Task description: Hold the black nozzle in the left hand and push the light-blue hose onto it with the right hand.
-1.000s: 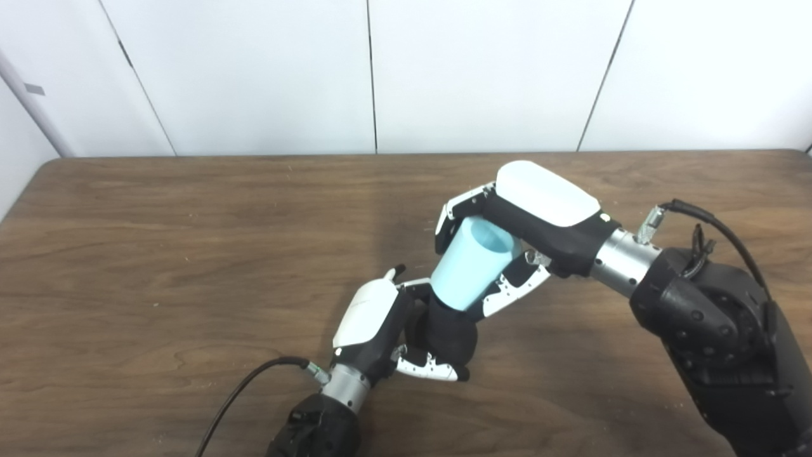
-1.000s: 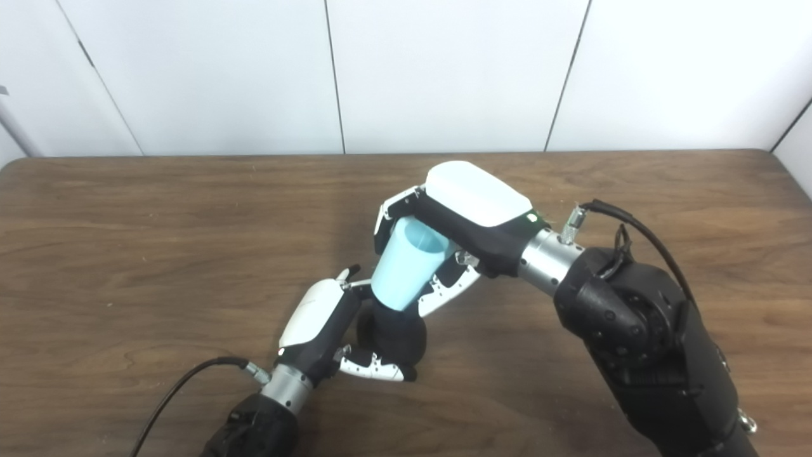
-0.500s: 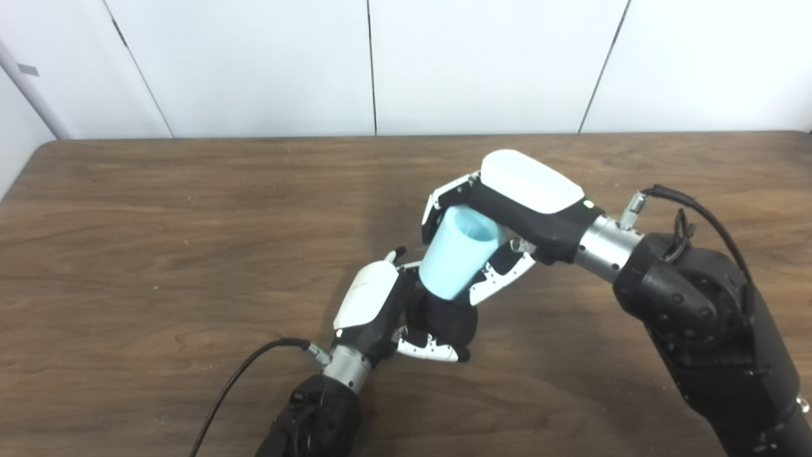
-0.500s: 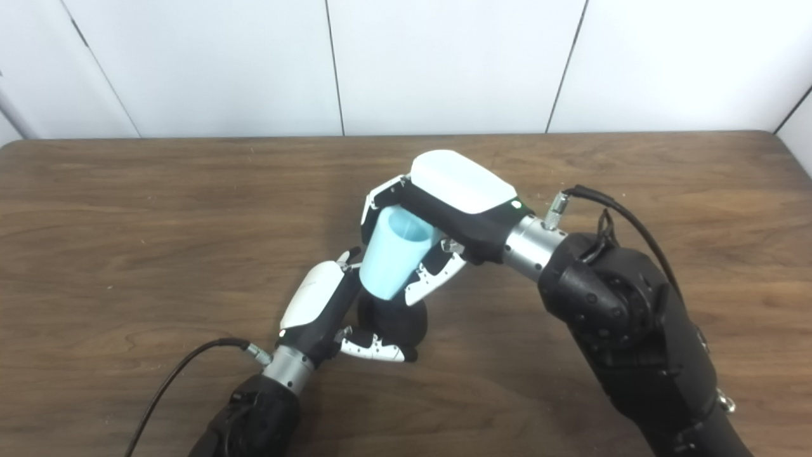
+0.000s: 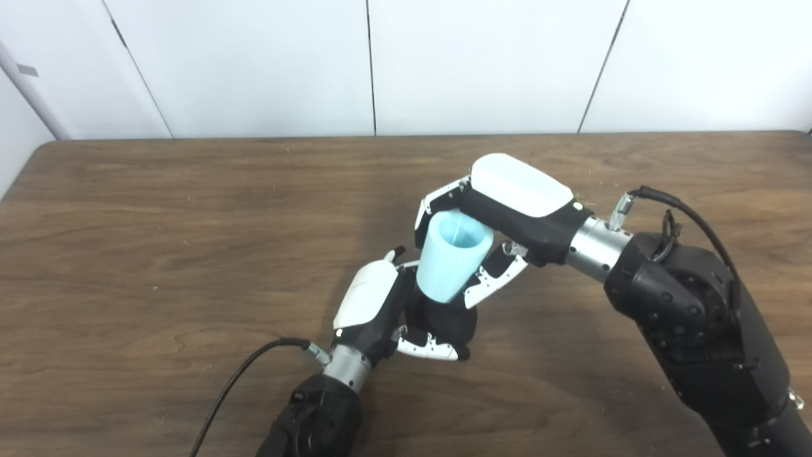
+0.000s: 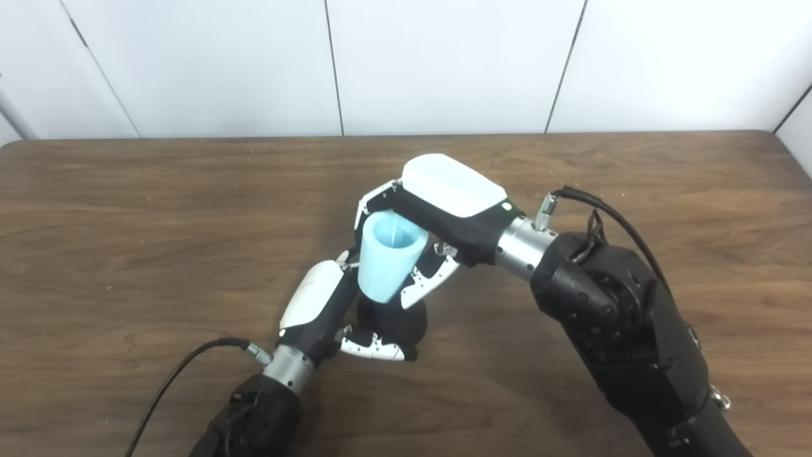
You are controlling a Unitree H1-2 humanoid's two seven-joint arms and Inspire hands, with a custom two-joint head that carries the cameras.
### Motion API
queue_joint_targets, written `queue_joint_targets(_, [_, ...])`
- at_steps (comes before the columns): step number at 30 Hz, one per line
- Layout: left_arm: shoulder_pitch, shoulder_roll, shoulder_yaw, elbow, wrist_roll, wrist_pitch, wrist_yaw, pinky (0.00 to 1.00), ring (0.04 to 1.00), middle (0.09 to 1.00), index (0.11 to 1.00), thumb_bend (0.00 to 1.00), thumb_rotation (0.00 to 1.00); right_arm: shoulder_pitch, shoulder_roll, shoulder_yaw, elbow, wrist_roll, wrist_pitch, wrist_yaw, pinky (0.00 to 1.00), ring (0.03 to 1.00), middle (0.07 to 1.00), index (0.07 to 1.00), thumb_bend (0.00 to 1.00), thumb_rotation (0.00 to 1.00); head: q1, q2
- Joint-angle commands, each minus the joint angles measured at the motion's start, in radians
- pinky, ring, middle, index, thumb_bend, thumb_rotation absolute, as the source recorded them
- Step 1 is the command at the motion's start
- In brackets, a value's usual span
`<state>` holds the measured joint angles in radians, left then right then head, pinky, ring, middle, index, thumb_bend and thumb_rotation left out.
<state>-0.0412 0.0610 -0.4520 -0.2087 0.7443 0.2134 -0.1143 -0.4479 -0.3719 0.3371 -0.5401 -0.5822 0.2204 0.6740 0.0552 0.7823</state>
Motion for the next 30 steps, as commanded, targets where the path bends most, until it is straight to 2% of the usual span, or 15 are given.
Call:
queue_joint_targets(1, [0.035,0.011,-0.029,0.060,0.017,0.045,-0.054,1.00,0.660,0.476,0.506,0.52,0.00,-0.028,-0.017,0.008,0.011,-0.009,-0.018,0.012,0.31,0.432,0.505,0.520,0.50,0.00,-0.001,0.001])
queue_joint_targets(11, [0.034,0.012,-0.028,0.055,0.009,0.048,-0.058,1.00,0.652,0.475,0.508,0.52,0.00,-0.037,-0.043,0.018,0.025,-0.024,-0.032,0.025,0.31,0.432,0.509,0.517,0.50,0.00,-0.009,0.005])
queue_joint_targets(16, [0.034,0.017,-0.026,0.055,0.009,0.046,-0.057,1.00,0.682,0.475,0.508,0.52,0.00,-0.046,-0.049,0.035,0.025,-0.043,-0.035,0.037,0.32,0.425,0.504,0.511,0.50,0.00,-0.012,0.007])
queue_joint_targets(30, [0.035,0.017,-0.030,0.050,0.020,0.053,-0.053,1.00,0.689,0.473,0.509,0.52,0.00,-0.032,-0.046,0.075,0.036,-0.113,-0.054,0.054,0.32,0.435,0.498,0.501,0.50,0.00,-0.019,0.014])
